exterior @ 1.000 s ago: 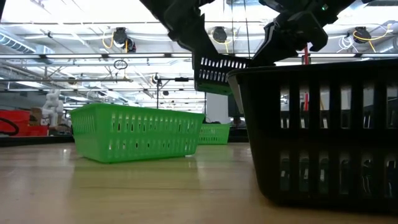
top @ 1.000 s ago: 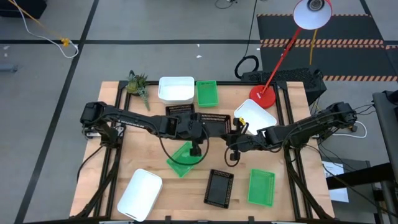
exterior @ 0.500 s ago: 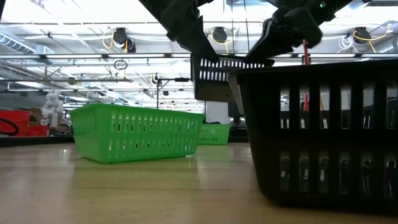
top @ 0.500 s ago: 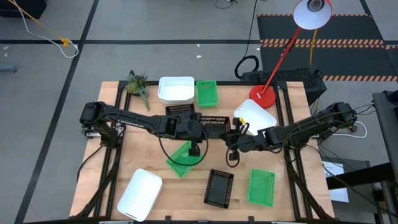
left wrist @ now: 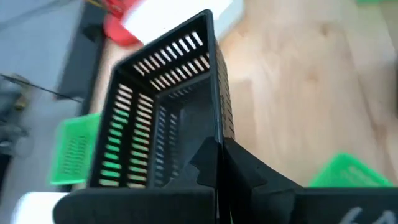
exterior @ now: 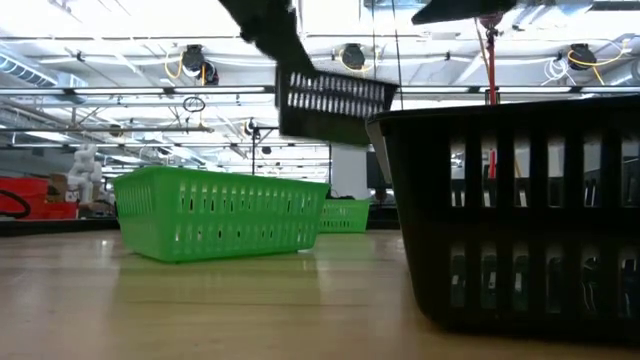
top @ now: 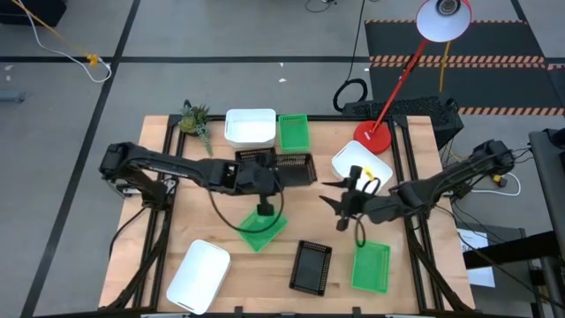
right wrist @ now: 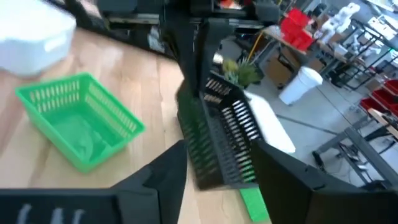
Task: Stack baskets by color
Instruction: Stack the middle black bin on top of the top black bin
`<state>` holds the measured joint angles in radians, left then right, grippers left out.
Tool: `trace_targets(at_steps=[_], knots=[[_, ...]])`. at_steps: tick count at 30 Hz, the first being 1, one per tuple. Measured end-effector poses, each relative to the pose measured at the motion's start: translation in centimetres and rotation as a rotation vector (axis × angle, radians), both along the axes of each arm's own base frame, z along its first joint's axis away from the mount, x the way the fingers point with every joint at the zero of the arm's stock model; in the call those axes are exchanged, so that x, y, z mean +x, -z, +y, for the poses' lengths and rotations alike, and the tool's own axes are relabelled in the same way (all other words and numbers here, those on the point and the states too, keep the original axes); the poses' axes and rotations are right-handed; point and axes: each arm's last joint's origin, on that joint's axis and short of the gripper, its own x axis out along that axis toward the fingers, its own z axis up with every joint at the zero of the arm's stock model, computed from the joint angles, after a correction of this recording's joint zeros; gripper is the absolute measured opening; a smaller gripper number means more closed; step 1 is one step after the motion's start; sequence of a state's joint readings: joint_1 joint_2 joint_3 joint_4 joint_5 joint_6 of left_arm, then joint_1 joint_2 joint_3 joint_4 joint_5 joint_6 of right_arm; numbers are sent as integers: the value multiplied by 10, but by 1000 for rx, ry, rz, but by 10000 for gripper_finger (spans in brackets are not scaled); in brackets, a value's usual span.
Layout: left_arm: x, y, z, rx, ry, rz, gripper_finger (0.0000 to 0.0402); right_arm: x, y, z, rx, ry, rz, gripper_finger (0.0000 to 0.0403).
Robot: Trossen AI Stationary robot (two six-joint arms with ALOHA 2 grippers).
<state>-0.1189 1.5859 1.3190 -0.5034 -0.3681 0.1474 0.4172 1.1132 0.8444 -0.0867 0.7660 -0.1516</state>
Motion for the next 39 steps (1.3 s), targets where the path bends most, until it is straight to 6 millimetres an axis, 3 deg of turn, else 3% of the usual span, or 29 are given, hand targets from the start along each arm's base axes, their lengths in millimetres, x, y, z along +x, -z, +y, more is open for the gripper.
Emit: trace_targets(at_steps=[4, 13, 17, 22, 30, 32, 39], knots=[[-17, -15, -8, 53, -41, -9, 8, -11, -9, 1, 26, -20, -38, 180], [-63, -51, -33, 149, -100, -97, 7, -25, -5, -2, 51, -34, -65, 180], [-81, -51, -41, 199, -107, -115, 7, -26, -2, -3, 49, -30, -62, 180], [-102, -47, -36, 209, -88, -187, 7, -27, 0, -4, 42, -29, -54, 180], [-128, -13, -17, 225, -20, -234, 7, -27, 0, -5, 30, -31, -49, 180], [-134, 4, -11, 233, -25, -195, 7, -27, 0, -5, 31, -29, -50, 180], [-136, 42, 4, 256, 34, -230, 7, -26, 0, -6, 35, -21, -56, 180]])
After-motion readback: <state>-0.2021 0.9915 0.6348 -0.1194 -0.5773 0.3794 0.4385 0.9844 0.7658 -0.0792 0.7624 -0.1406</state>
